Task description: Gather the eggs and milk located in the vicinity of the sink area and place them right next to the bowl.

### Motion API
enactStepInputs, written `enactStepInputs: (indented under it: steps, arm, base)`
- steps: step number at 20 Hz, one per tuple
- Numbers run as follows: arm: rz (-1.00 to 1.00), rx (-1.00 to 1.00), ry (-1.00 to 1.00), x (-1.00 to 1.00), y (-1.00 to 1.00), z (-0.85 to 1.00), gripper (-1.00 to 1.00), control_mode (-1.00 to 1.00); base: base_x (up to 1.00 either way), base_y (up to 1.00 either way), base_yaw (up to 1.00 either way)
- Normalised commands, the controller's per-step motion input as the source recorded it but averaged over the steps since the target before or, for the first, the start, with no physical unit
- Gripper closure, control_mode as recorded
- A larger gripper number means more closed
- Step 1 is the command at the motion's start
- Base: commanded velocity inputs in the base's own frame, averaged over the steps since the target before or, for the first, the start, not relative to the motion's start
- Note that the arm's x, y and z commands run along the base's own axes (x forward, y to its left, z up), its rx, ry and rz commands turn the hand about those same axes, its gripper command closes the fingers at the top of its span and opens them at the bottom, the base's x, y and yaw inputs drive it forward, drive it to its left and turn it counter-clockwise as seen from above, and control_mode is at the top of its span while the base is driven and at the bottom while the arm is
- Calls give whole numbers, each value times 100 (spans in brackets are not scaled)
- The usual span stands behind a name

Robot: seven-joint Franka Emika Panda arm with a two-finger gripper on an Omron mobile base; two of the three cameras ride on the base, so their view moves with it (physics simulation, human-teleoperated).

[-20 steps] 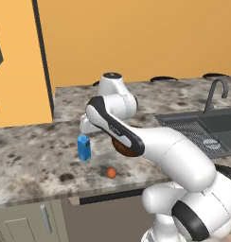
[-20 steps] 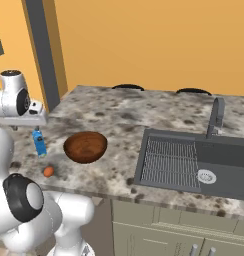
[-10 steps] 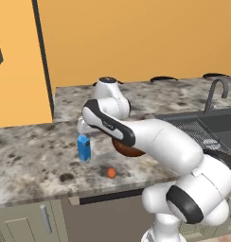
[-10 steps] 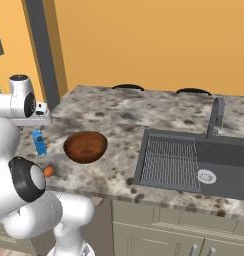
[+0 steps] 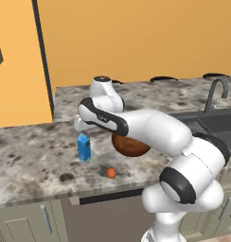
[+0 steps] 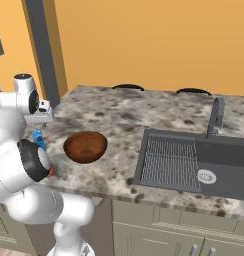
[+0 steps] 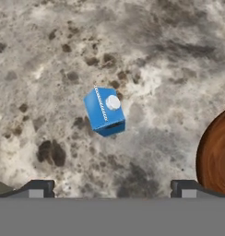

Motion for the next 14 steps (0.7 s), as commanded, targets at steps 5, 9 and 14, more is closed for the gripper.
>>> enactStepInputs:
  steps: [5,9,14]
  arm:
    - [0,0,0,4,8,-25,-100,-100]
    - [0,0,1,9,12,-42,-100,-100]
    - [0,0,1,19,20,-17,-100,-100]
  base:
    - [0,0,0]
    - [0,0,0]
    - [0,0,0]
